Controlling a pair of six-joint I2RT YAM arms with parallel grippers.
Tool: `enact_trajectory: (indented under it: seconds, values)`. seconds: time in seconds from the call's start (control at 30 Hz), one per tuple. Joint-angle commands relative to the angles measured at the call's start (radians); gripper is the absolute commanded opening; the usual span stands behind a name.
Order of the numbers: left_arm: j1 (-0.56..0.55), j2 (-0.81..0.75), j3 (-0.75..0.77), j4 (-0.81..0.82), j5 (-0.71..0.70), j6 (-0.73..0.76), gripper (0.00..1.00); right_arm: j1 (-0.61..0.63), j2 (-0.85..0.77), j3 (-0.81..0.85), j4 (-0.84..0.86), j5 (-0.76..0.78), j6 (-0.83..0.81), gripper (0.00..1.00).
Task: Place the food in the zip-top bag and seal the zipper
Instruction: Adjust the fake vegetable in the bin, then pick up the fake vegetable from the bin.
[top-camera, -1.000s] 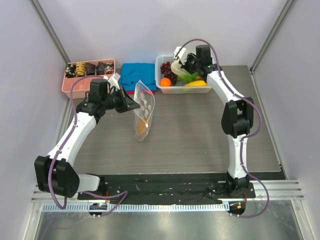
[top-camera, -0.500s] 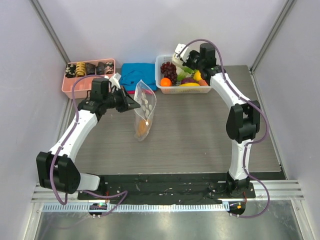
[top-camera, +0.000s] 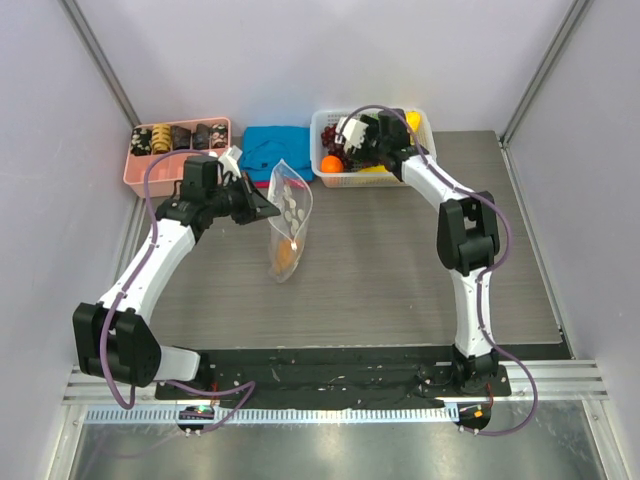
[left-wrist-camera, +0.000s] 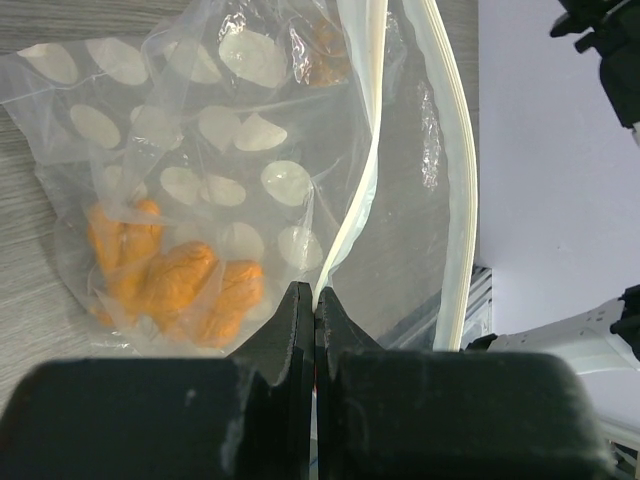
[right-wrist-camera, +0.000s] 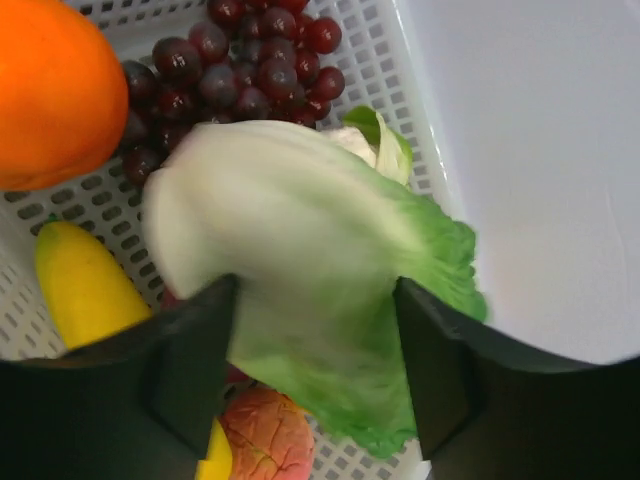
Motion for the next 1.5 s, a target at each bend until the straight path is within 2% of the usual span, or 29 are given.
enact_trajectory:
  seconds: [0.0,0.07,0.1,0.2,0.23,0.33,0.57,0.7,0.8,0.93,1.1,1.33,1.47]
  values:
    - [0.006,-0.009,0.045,-0.009,-0.005,0.028,0.0,0.005,-0.01,0.102,0.002,0.018,0.166,0.82]
    - [0.005,-0.006,0.045,-0.01,-0.002,0.028,0.0,-0.001,-0.04,0.112,0.0,0.003,0.268,0.88]
    - [0.005,-0.004,0.045,-0.009,0.003,0.025,0.0,-0.007,-0.052,0.115,0.0,-0.002,0.391,0.9]
    - [0.005,-0.003,0.047,-0.006,0.012,0.019,0.0,-0.062,-0.1,0.121,0.002,-0.065,0.616,0.93]
    - [0.005,-0.003,0.047,-0.004,0.012,0.017,0.0,-0.081,-0.106,0.121,0.003,-0.097,0.776,0.93]
    - [0.005,0.0,0.049,0.004,0.017,0.014,0.0,-0.153,-0.129,0.11,0.019,-0.176,1.032,0.94]
    - [0.005,0.017,0.055,0.008,0.027,0.002,0.0,-0.25,-0.079,0.133,0.019,-0.222,1.479,0.99]
    - [0.005,0.019,0.055,0.008,0.03,0.002,0.0,-0.267,-0.062,0.139,0.025,-0.252,1.642,1.0]
    - [0.006,0.017,0.053,0.007,0.027,0.002,0.0,-0.261,-0.103,0.092,0.039,-0.215,1.724,1.0]
    - [0.005,0.023,0.053,0.01,0.027,-0.004,0.0,-0.23,-0.108,0.121,-0.081,-0.079,1.779,1.0]
    - [0.005,0.03,0.053,0.014,0.03,-0.012,0.0,-0.155,-0.016,0.294,-0.33,0.161,1.683,1.0]
    - [0.005,0.027,0.047,0.016,0.03,-0.007,0.0,-0.129,0.119,0.461,-0.339,0.152,1.637,1.0]
    - [0.005,0.03,0.045,0.016,0.03,-0.007,0.0,-0.123,0.171,0.488,-0.34,0.161,1.606,1.0]
